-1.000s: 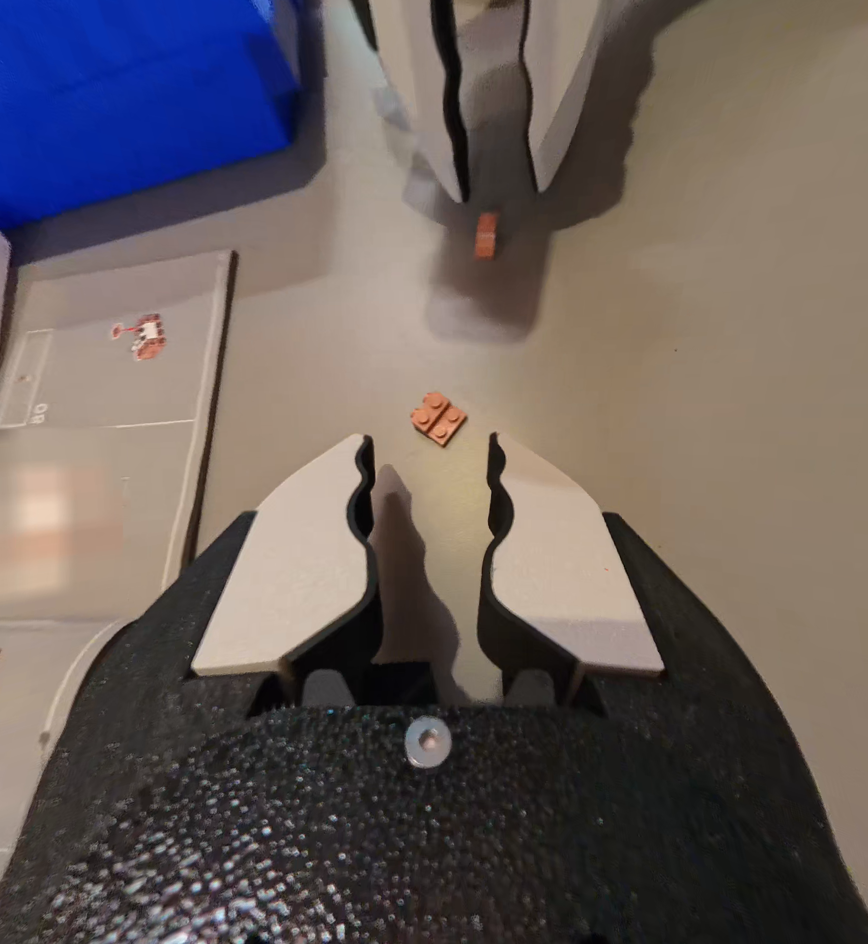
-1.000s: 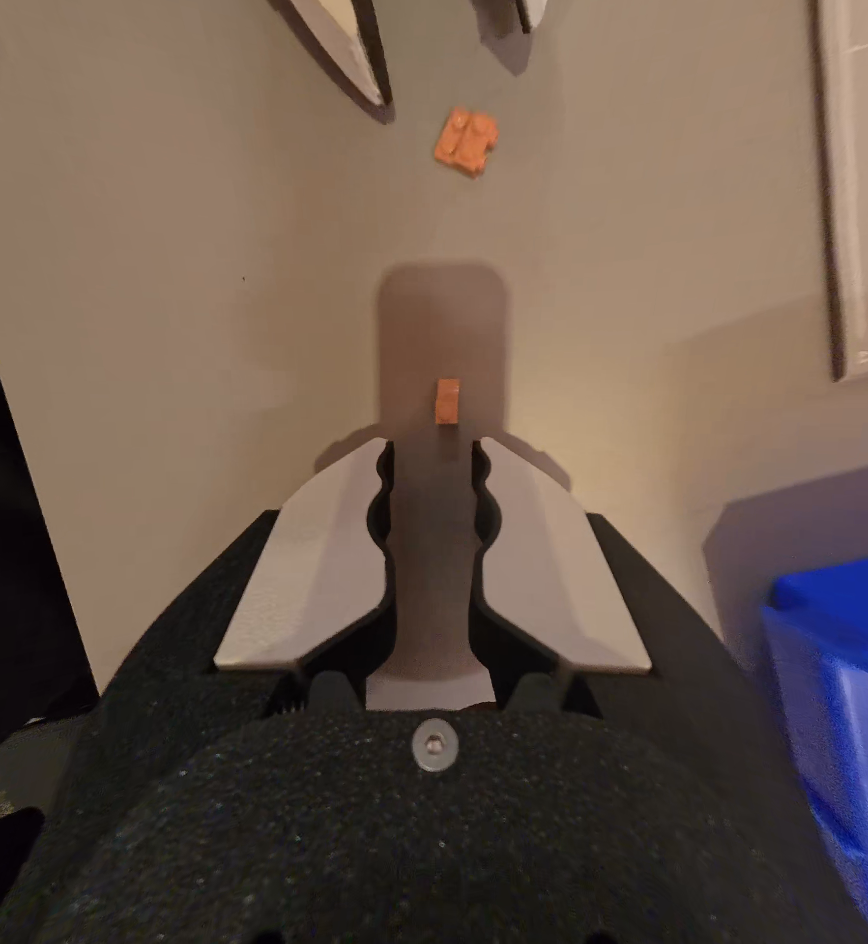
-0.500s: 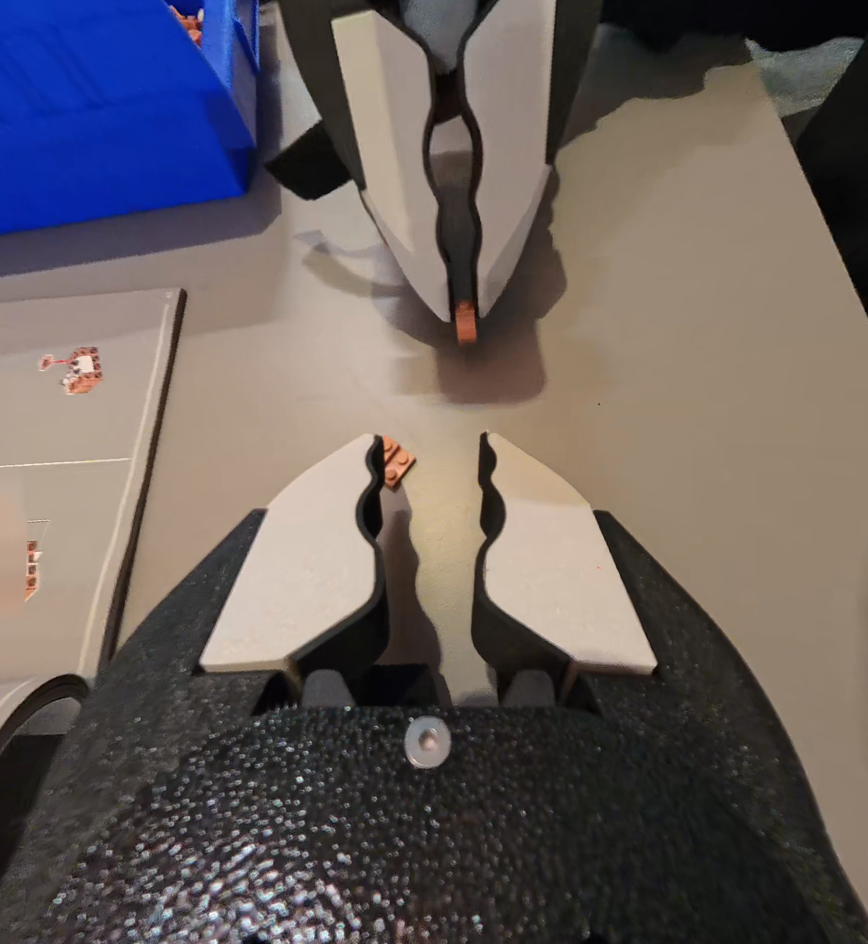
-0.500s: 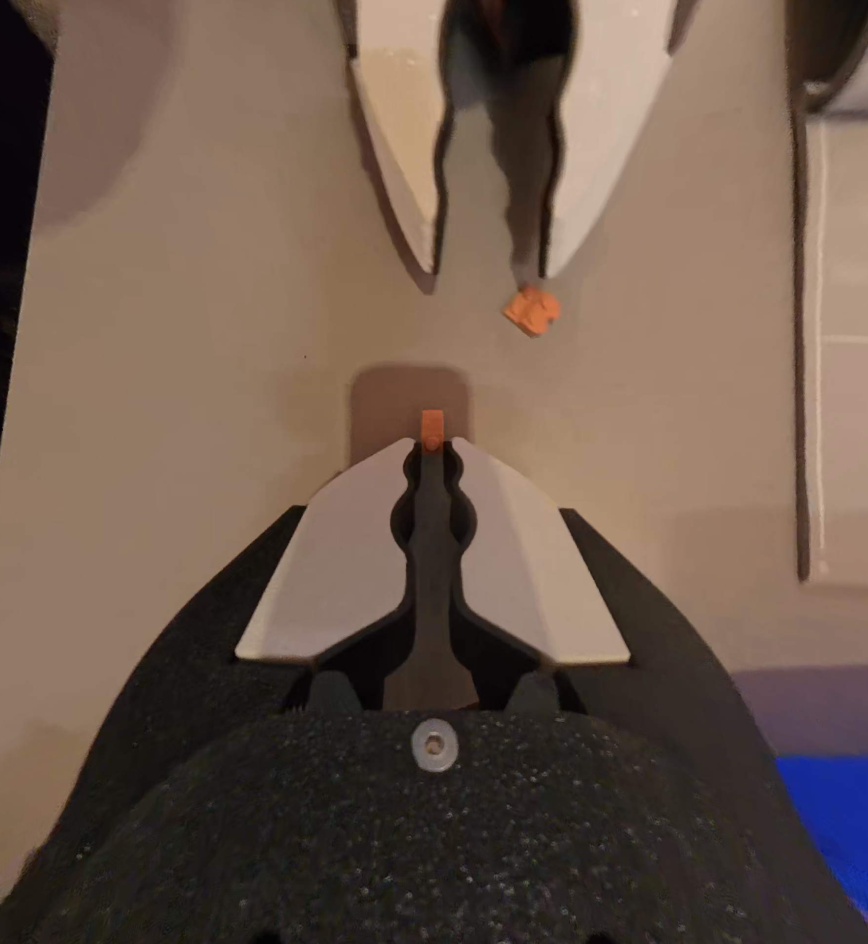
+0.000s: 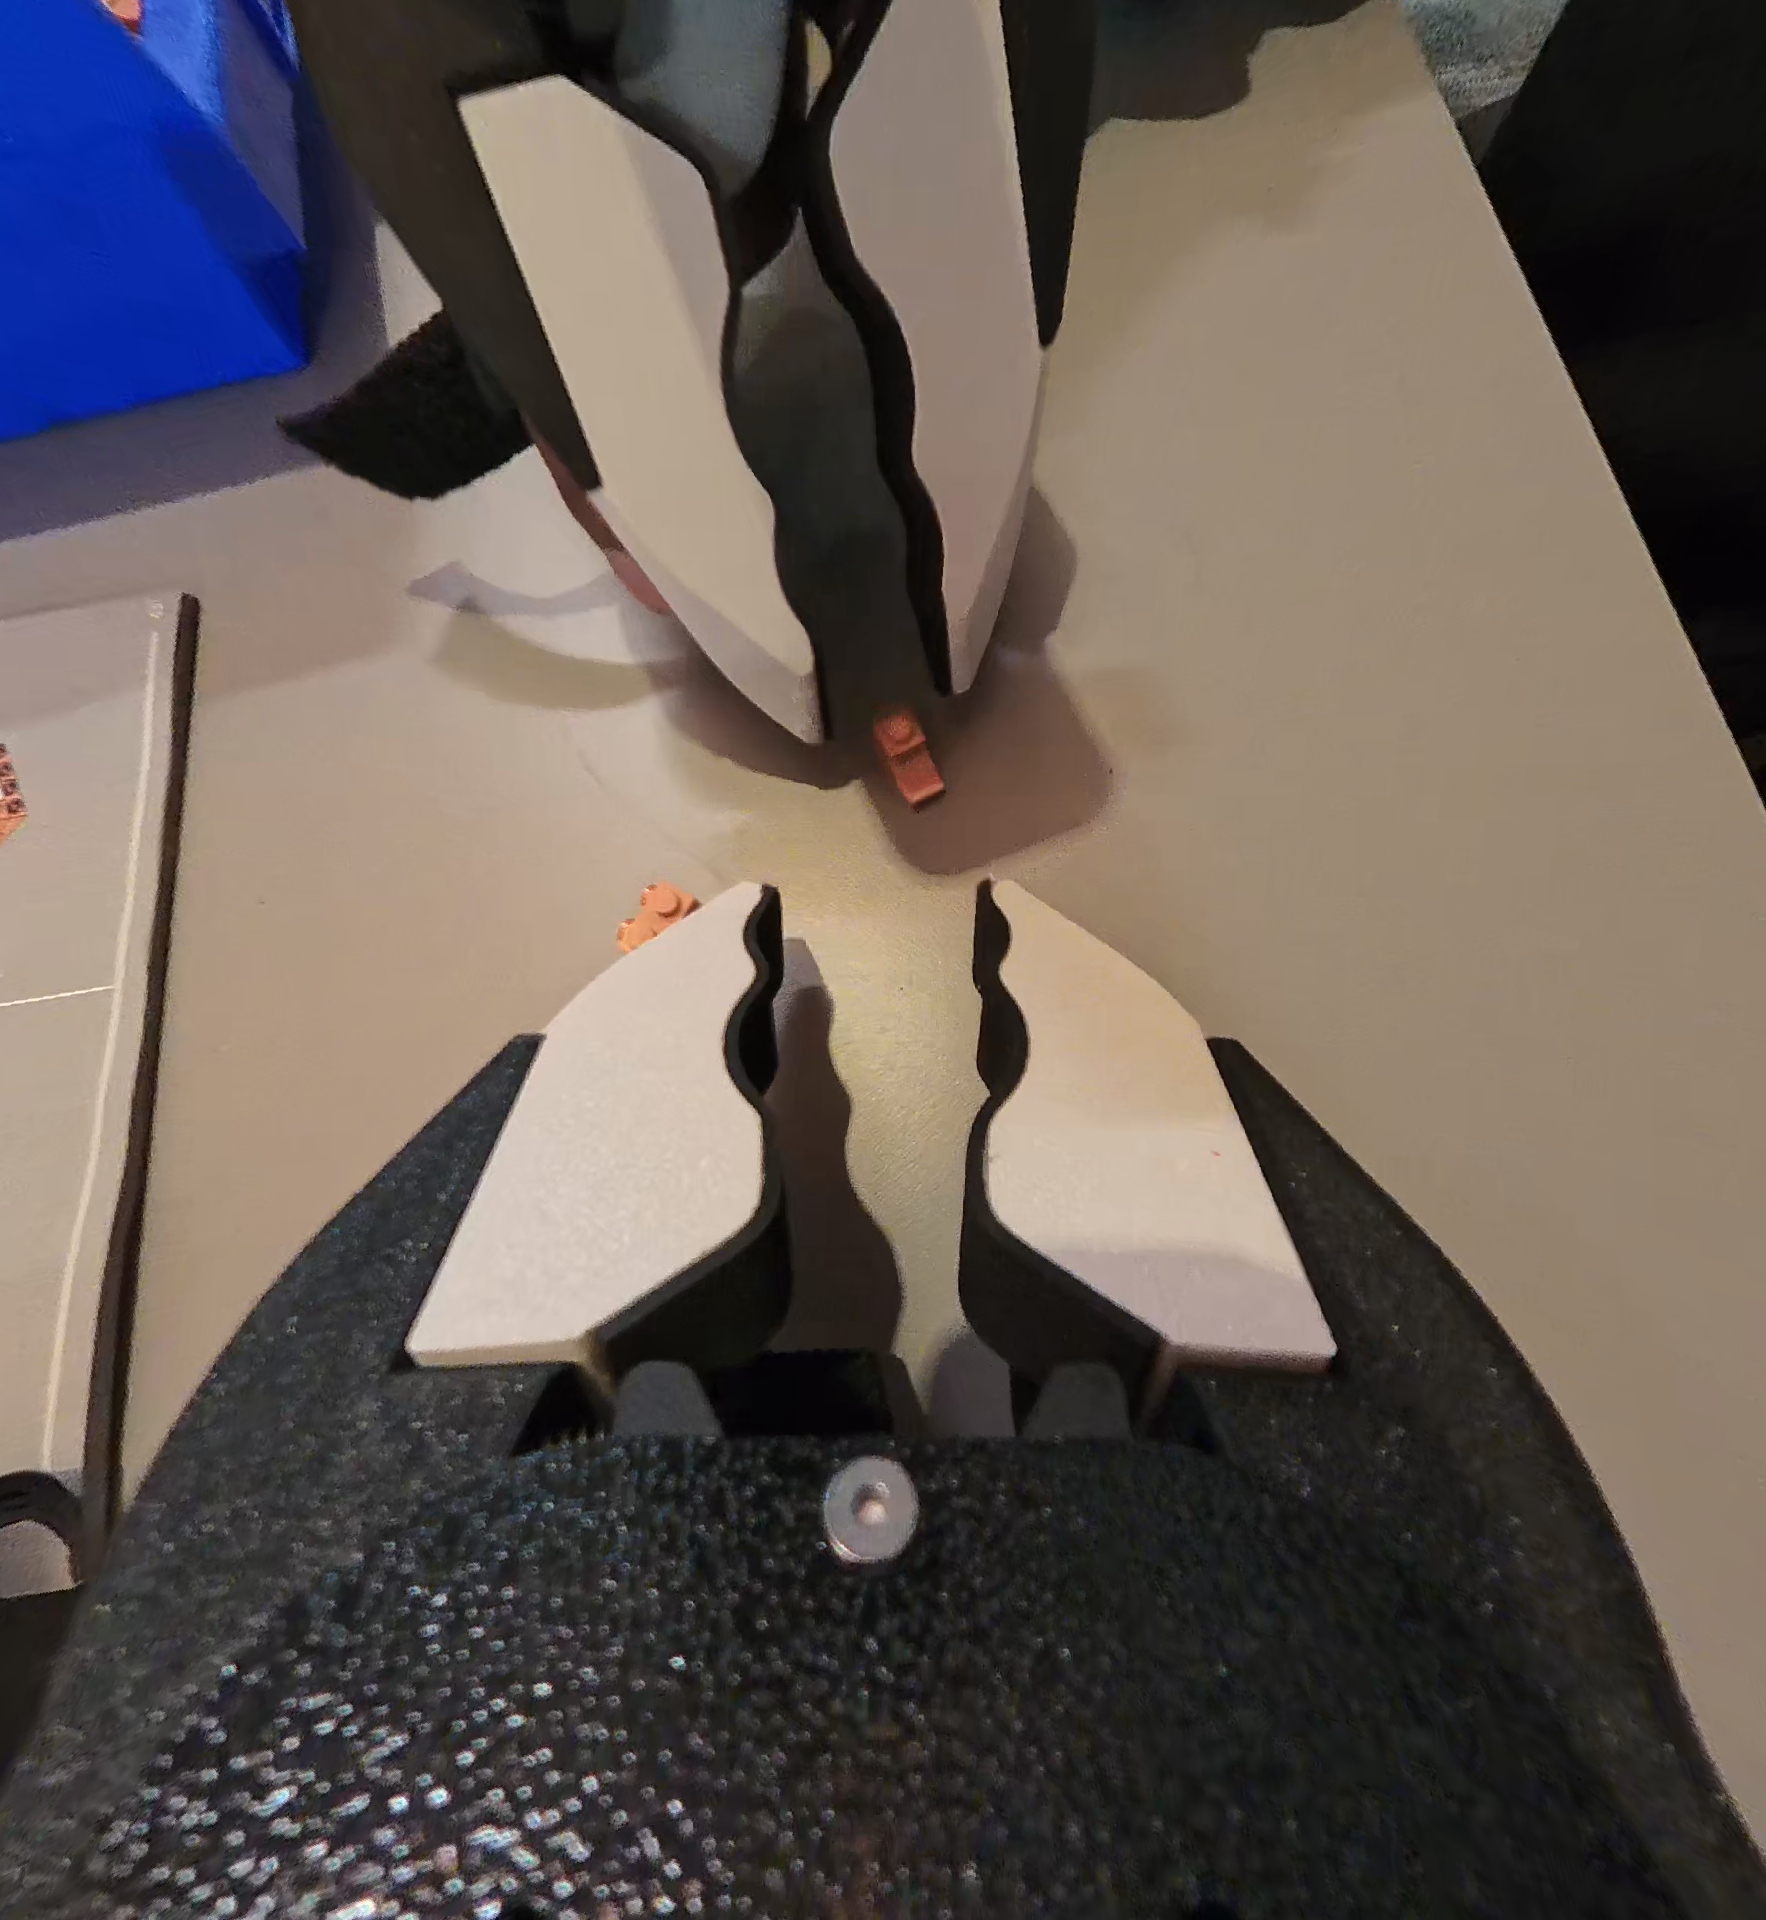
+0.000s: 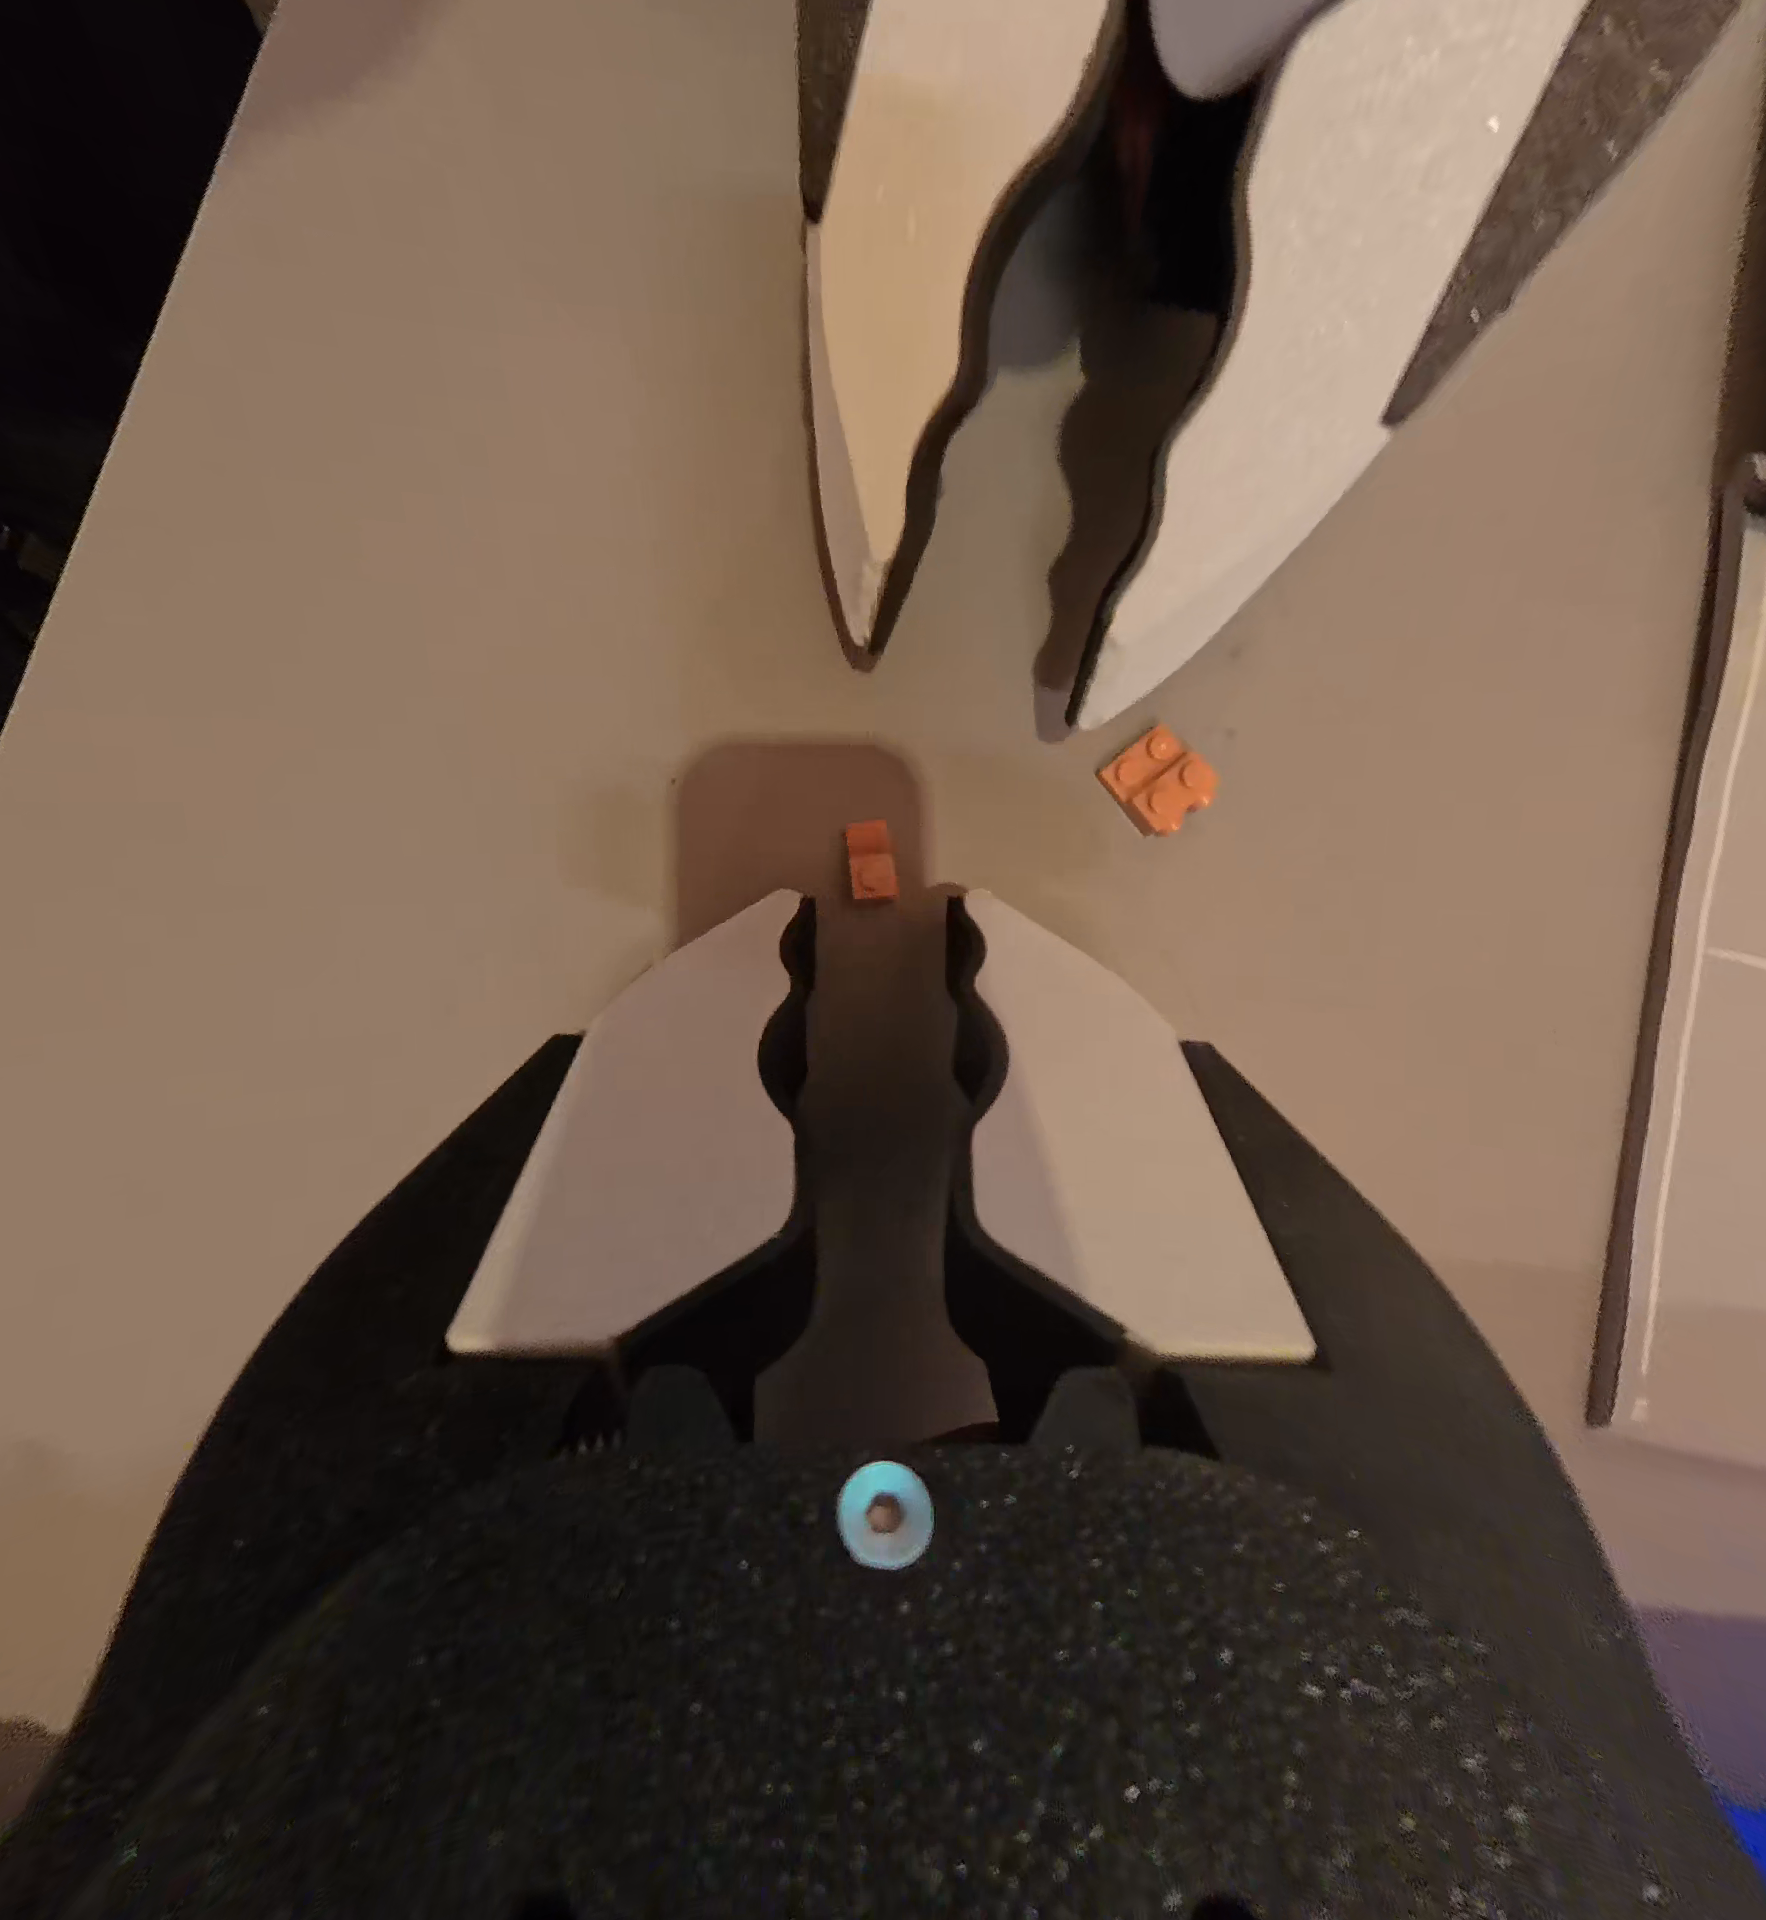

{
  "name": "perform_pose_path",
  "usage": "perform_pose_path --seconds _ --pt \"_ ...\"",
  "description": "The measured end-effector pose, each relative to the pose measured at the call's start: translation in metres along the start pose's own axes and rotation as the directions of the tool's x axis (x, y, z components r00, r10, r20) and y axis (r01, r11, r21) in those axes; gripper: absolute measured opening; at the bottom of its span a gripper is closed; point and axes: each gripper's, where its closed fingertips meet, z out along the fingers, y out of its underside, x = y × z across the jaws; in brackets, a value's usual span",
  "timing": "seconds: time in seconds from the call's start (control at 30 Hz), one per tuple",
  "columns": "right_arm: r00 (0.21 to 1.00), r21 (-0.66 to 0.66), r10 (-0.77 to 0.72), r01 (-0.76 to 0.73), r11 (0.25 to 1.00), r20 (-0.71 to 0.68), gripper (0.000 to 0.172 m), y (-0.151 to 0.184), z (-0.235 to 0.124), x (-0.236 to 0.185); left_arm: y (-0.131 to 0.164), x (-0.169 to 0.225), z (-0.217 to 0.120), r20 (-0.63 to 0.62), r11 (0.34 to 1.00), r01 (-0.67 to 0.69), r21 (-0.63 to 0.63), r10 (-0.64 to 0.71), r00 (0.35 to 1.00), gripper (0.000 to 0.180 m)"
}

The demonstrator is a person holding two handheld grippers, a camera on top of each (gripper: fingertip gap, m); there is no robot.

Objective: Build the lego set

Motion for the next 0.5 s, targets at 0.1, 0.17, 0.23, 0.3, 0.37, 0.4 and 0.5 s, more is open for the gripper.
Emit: perform_pose_path --seconds 0.1,0.17,0.23,0.3,0.37,0.4,0.5 --pt "0.998 -0.024 0.057 -0.057 0.998 -0.008 0.024 0.01 -0.002 -0.001 0.002 -0.001 -0.002 -0.005 1.0 0.012 -0.004 -0.012 1.0 0.035" --pt "0.997 -0.038 0.074 -0.074 0.997 -0.017 0.02 0.015 -0.003 -0.004 0.006 -0.001 -0.003 -0.003 1.0 0.014 -0.02 -0.014 1.0 0.035" --pt "0.997 -0.047 0.075 -0.075 0.996 -0.01 0.019 0.016 -0.005 -0.009 0.007 -0.001 -0.003 -0.009 1.0 0.019 -0.023 -0.019 1.0 0.035" --pt "0.998 -0.06 0.062 -0.063 0.996 -0.014 0.016 0.016 -0.009 -0.013 0.007 -0.001 -0.003 -0.008 0.999 0.02 -0.029 -0.02 1.0 0.035" --pt "0.998 -0.039 0.064 -0.063 0.997 0.02 0.013 0.01 -0.012 -0.02 0.008 -0.001 -0.002 -0.004 0.999 0.019 -0.037 -0.019 1.0 0.035" --pt "0.997 -0.024 0.062 -0.061 0.998 0.046 0.011 0.007 -0.013 -0.025 0.008 -0.001 -0.001 -0.002 0.999 0.017 -0.039 -0.017 1.0 0.035" --pt "0.996 -0.018 0.052 -0.051 0.999 0.068 0.01 0.004 -0.008 -0.031 0.004 0.002 0.002 -0.009 0.999 0.009 -0.033 -0.01 1.0 0.034"
